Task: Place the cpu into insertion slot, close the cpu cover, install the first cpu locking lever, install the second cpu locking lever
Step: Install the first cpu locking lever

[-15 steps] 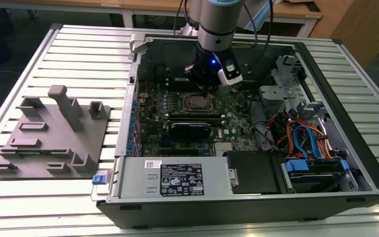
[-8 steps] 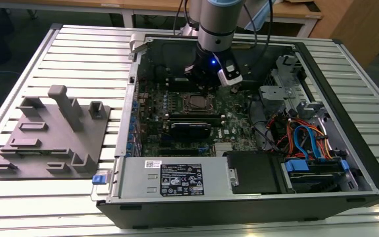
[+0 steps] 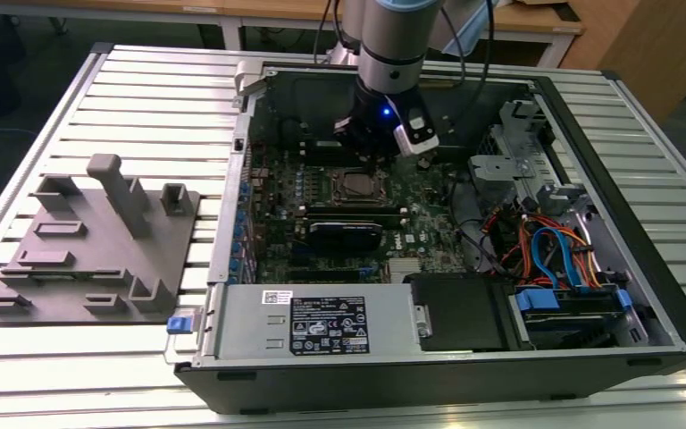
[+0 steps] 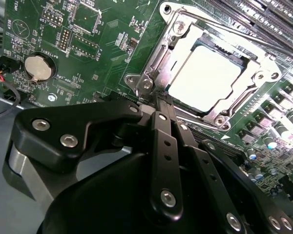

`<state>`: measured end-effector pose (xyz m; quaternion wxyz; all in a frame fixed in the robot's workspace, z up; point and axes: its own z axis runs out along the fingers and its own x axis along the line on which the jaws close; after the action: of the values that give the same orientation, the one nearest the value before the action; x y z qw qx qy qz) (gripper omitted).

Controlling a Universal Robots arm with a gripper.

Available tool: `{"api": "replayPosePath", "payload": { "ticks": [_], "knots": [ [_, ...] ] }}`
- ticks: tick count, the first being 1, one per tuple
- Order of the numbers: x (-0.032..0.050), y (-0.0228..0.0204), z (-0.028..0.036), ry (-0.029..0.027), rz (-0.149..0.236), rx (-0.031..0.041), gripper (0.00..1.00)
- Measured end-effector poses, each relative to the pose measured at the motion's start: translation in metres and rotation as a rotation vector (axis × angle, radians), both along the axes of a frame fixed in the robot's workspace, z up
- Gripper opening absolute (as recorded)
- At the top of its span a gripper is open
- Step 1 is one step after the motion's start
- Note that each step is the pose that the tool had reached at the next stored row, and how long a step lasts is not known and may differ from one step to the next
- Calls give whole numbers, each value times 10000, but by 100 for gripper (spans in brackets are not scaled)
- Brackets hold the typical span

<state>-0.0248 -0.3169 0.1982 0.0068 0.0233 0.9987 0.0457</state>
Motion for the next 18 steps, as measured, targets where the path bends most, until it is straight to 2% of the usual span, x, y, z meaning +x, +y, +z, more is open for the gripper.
{"api": "replayPosePath", "payload": {
  "ticks": [2,4,14,18],
  "knots": [
    [-9,-3,23,11,1,-5,11],
    [-25,-3,30,9,0,20,11],
    [-160,-3,38,-1,1,206,11],
    [-185,-2,39,-3,0,247,11]
  ]
}}
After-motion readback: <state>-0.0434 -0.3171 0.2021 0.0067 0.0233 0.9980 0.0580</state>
